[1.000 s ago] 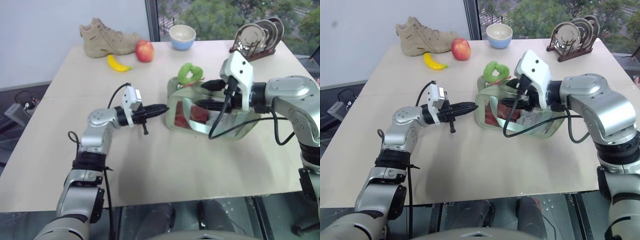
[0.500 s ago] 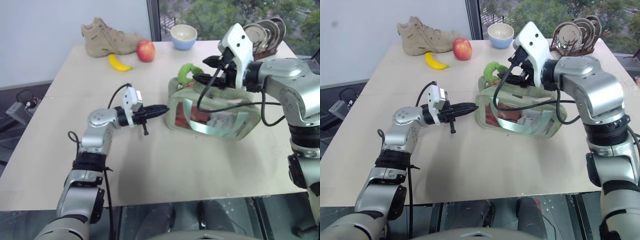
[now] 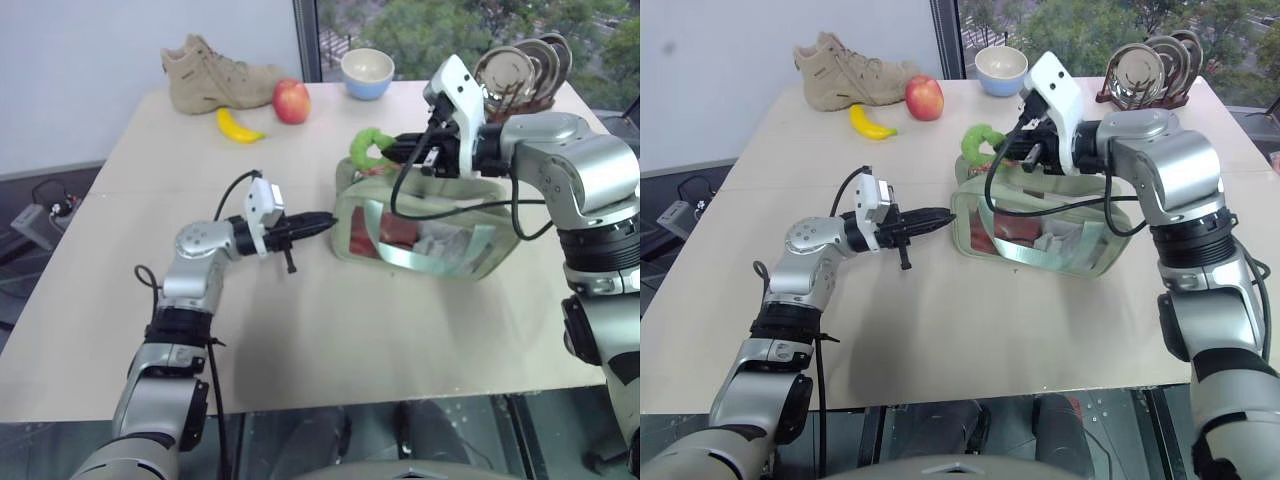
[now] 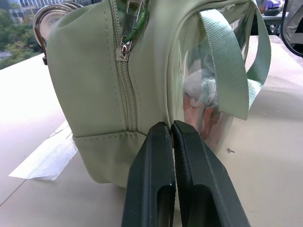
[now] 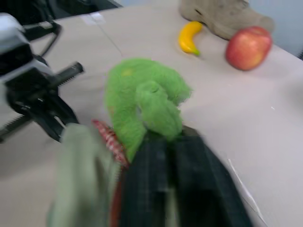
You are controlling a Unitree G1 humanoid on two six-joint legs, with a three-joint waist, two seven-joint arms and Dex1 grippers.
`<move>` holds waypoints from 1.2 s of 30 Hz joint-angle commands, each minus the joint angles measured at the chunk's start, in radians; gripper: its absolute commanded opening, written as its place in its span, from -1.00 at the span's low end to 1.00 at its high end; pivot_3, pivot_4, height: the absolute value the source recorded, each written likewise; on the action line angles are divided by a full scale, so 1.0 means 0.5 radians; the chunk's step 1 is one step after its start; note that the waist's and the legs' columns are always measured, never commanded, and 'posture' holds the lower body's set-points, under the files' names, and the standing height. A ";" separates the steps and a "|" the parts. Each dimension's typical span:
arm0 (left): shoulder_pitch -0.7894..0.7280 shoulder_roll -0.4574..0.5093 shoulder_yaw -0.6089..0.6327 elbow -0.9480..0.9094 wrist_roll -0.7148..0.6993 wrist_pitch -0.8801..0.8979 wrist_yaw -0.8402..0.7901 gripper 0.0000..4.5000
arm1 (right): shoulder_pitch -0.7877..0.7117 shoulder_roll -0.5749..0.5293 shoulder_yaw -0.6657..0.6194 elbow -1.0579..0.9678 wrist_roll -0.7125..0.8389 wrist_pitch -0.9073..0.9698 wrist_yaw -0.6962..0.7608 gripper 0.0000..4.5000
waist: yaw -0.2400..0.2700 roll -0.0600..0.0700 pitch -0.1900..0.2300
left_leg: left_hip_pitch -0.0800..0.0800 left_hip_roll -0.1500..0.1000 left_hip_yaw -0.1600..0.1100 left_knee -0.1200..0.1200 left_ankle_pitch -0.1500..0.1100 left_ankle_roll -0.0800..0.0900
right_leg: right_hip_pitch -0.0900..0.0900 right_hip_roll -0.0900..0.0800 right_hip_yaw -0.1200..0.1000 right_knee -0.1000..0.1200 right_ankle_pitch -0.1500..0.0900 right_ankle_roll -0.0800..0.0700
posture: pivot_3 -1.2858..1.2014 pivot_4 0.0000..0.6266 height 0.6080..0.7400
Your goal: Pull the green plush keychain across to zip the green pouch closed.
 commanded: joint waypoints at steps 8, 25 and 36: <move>0.055 0.007 0.015 -0.072 0.038 -0.016 0.130 -1.00 | 0.033 -0.024 -0.347 -0.281 0.139 -0.001 -0.138 -0.97 | 0.002 0.000 0.000 | 0.000 0.000 0.000 0.000 0.000 0.000 | 0.000 0.000 0.000 0.001 0.000 0.000 | 0.03 -0.52 1.00; 0.061 0.037 0.029 0.311 0.110 -0.245 0.189 -1.00 | 0.356 -0.281 -0.656 -0.605 0.225 0.144 -0.421 -0.97 | -0.002 0.000 -0.001 | 0.002 0.001 0.003 0.000 0.000 0.000 | 0.000 0.000 0.002 0.000 0.000 0.000 | 0.03 -0.52 1.00; 0.056 0.032 0.028 0.355 0.103 -0.276 0.210 -1.00 | 0.569 -0.383 -0.771 -0.657 0.159 0.099 -0.639 -0.97 | -0.001 0.002 -0.005 | 0.005 0.001 0.005 -0.001 0.000 0.000 | 0.001 0.001 0.006 0.001 0.000 0.000 | 0.03 -0.52 1.00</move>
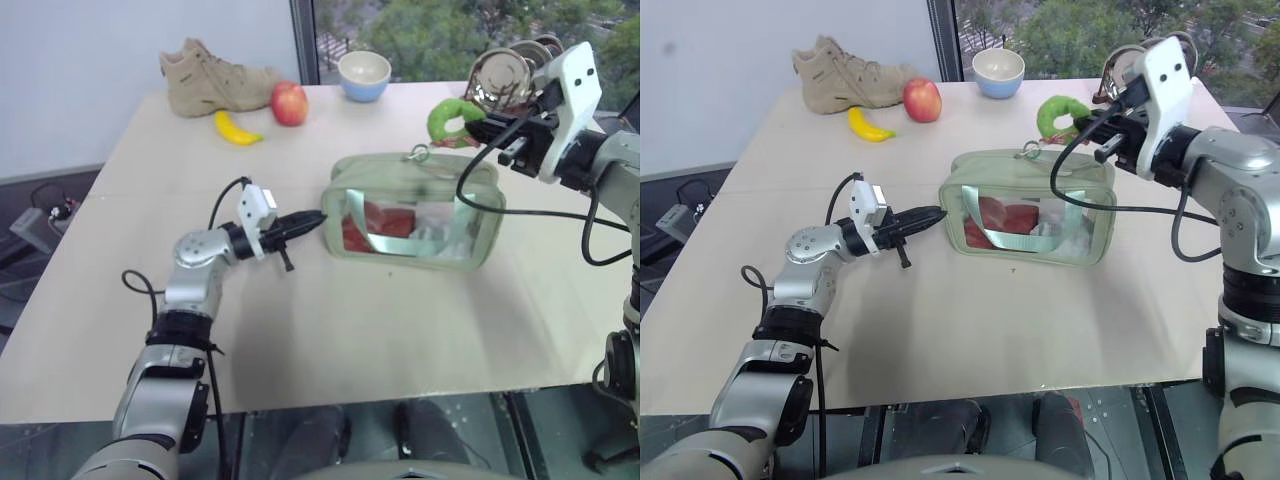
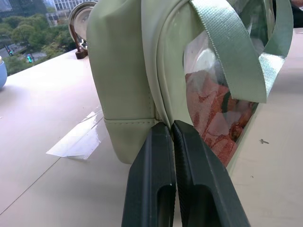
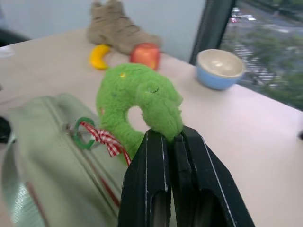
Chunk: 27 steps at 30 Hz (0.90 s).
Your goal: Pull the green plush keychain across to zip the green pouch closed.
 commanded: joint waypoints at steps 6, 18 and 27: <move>0.032 0.050 0.036 0.187 0.073 -0.055 0.024 -1.00 | 0.314 -0.161 -0.239 -0.044 -0.150 -0.119 -0.180 -0.97 | 0.011 -0.001 -0.007 | 0.000 -0.001 0.000 0.001 0.000 0.000 | 0.001 0.000 0.000 -0.001 0.000 0.000 | 0.03 -0.52 1.00; 0.062 0.075 0.066 0.248 0.074 -0.106 0.062 -1.00 | 0.830 -0.048 -0.539 -0.333 -0.190 0.112 -0.565 -0.97 | -0.022 0.003 -0.022 | 0.021 0.002 0.008 -0.007 0.000 0.000 | 0.016 0.002 0.010 0.000 0.000 0.000 | 0.03 -0.52 1.00; -0.028 0.027 0.046 0.360 0.155 -0.207 0.194 -1.00 | 0.938 0.013 -0.471 -0.388 -0.298 0.297 -0.808 -0.97 | -0.016 0.001 -0.024 | 0.028 0.002 0.012 -0.010 0.000 0.000 | 0.020 0.003 0.016 0.001 0.000 0.000 | 0.03 -0.52 1.00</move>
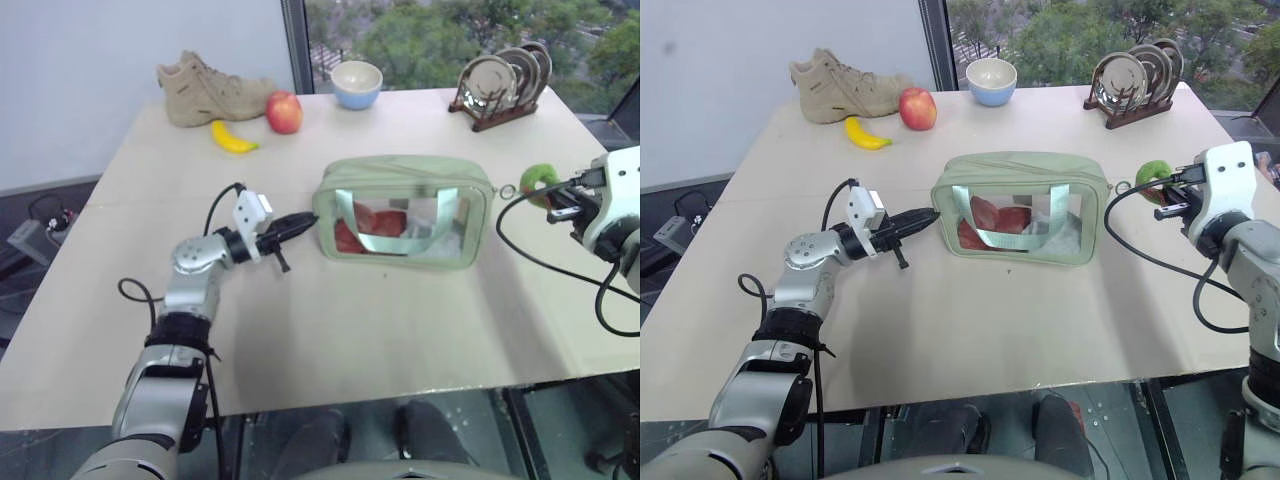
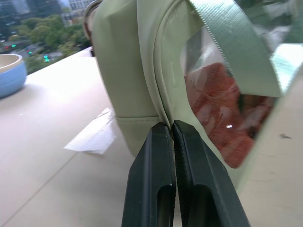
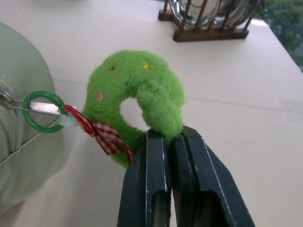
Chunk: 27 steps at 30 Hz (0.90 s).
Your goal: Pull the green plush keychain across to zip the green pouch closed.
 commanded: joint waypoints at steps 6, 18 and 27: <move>0.006 0.021 0.041 0.118 0.080 0.015 0.104 -1.00 | 0.388 -0.040 0.521 -0.028 -0.304 -0.050 -0.087 -0.97 | -0.001 -0.004 -0.005 | 0.002 0.001 0.001 -0.002 0.000 0.000 | 0.001 0.001 0.001 -0.001 0.000 0.000 | 0.03 -0.52 1.00; 0.158 -0.002 0.039 -0.213 0.009 0.191 0.137 -1.00 | 0.291 -0.026 0.792 0.195 -0.552 -0.268 -0.026 -0.97 | 0.004 -0.004 -0.007 | 0.012 0.002 0.002 -0.004 0.000 0.000 | 0.009 0.003 0.002 -0.004 0.000 0.000 | 0.03 -0.52 1.00; 0.386 0.084 0.145 -0.816 -0.315 0.645 0.078 -0.60 | 0.324 0.027 0.369 -0.033 -0.230 -0.501 0.327 -0.23 | 0.032 -0.001 -0.004 | 0.011 0.002 0.002 -0.009 0.000 0.000 | 0.008 0.004 0.002 -0.008 0.000 0.000 | 0.03 -0.52 1.00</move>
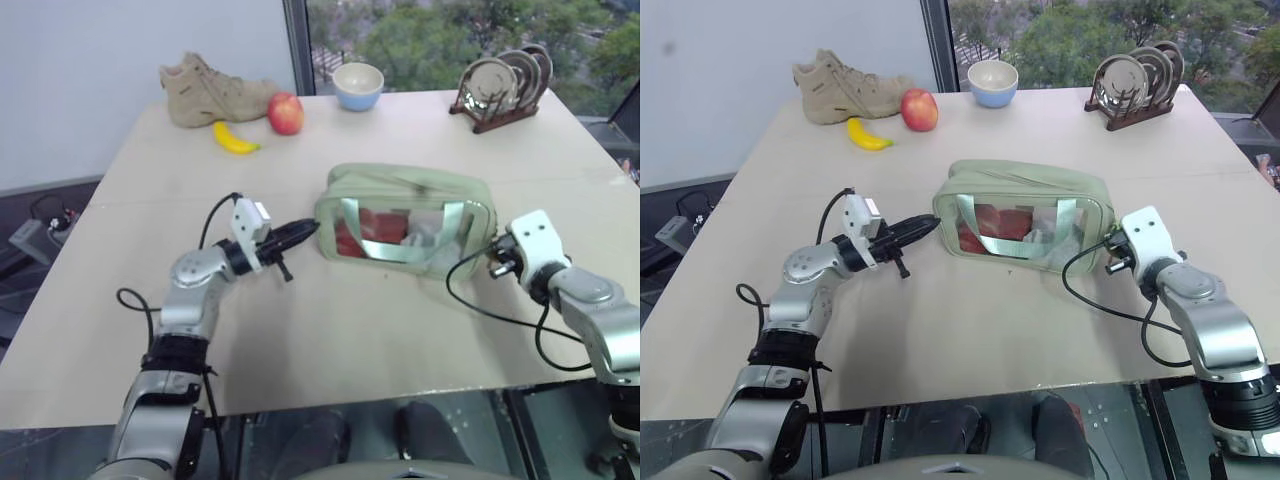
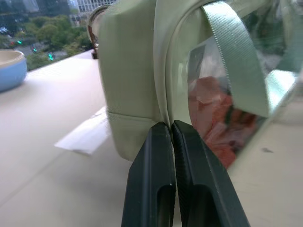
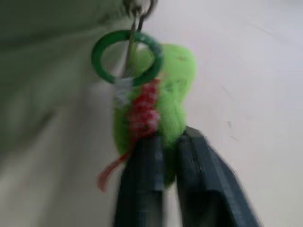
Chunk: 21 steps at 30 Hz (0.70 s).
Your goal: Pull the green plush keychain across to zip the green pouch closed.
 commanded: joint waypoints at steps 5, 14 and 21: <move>0.157 0.166 0.183 -0.527 -0.292 0.517 0.053 0.38 | 0.279 -0.174 -0.510 -0.288 0.273 -0.112 0.375 0.76 | 0.037 0.000 0.002 | -0.004 -0.001 -0.003 -0.007 0.000 0.000 | -0.003 -0.001 -0.003 -0.008 0.000 0.000 | 0.03 -0.52 1.00; 0.344 0.270 0.380 -1.026 -0.427 0.875 0.360 0.99 | 0.938 -0.236 -1.102 -0.732 0.594 -0.065 0.735 1.00 | 0.076 0.005 0.007 | 0.001 0.003 -0.001 -0.014 0.000 0.000 | 0.001 0.001 -0.002 -0.013 0.000 0.000 | 0.03 -0.52 1.00; 0.332 0.272 0.347 -1.160 -0.414 1.016 0.548 0.99 | 1.177 -0.199 -1.097 -0.818 0.510 -0.144 0.657 1.00 | 0.099 0.004 0.009 | 0.001 0.003 0.001 -0.014 0.000 -0.001 | 0.002 0.001 -0.001 -0.015 0.000 0.000 | 0.03 -0.52 1.00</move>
